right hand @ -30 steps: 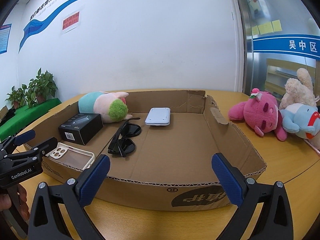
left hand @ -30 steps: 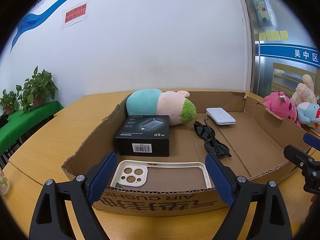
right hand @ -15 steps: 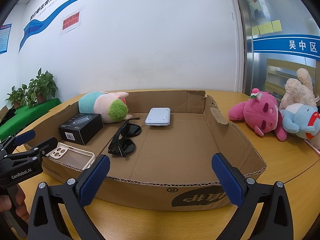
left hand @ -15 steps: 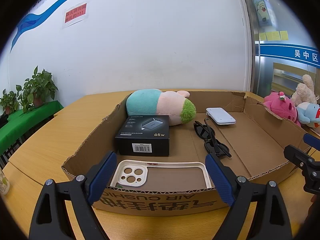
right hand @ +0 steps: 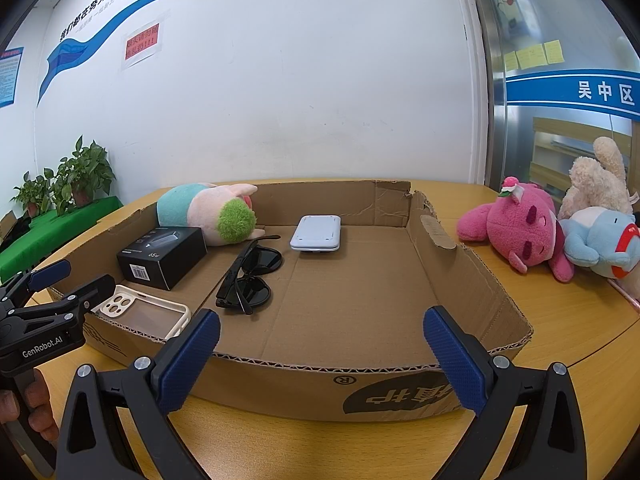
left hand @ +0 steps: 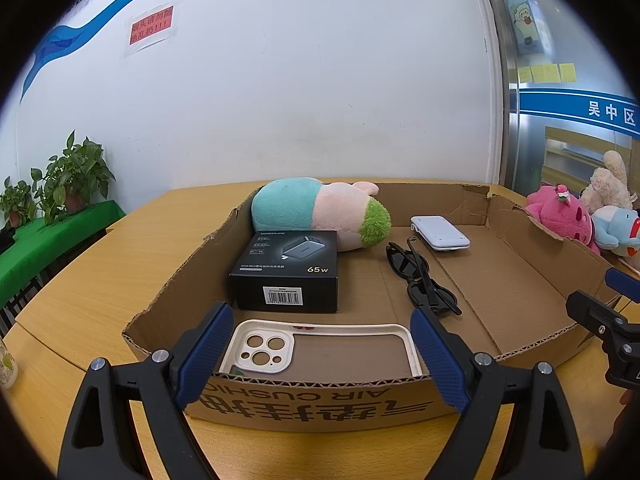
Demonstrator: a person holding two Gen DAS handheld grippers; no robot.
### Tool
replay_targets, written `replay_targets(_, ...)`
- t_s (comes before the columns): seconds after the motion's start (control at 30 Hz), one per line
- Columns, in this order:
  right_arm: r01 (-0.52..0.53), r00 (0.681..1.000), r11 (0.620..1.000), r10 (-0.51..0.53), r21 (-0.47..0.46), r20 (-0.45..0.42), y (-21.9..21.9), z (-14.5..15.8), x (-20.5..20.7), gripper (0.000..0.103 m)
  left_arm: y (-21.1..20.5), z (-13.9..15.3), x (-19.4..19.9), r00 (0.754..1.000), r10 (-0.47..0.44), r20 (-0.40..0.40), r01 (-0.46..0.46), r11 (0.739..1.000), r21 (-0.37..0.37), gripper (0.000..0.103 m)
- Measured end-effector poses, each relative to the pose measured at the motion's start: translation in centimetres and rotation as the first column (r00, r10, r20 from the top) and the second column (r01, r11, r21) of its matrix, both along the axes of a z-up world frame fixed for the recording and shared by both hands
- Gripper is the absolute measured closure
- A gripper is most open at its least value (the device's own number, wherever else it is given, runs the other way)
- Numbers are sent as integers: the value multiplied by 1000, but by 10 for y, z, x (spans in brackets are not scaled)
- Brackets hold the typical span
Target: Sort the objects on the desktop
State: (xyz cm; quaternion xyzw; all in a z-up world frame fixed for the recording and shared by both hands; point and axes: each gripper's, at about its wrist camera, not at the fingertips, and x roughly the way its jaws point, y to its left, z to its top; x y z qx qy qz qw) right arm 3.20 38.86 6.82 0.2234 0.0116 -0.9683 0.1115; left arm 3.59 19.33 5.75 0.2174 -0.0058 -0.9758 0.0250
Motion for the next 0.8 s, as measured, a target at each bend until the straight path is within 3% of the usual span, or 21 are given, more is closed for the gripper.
replay_targets(0.7,-13,1000,1000,13,3,1,1,-1,-1,0,1,0,0,1000,26,7,-26,1000,-9,11)
replay_targets(0.8,-13,1000,1000,13,3,1,1,-1,-1,0,3,0,-1,1000,23,13,-23,1000,-15,7)
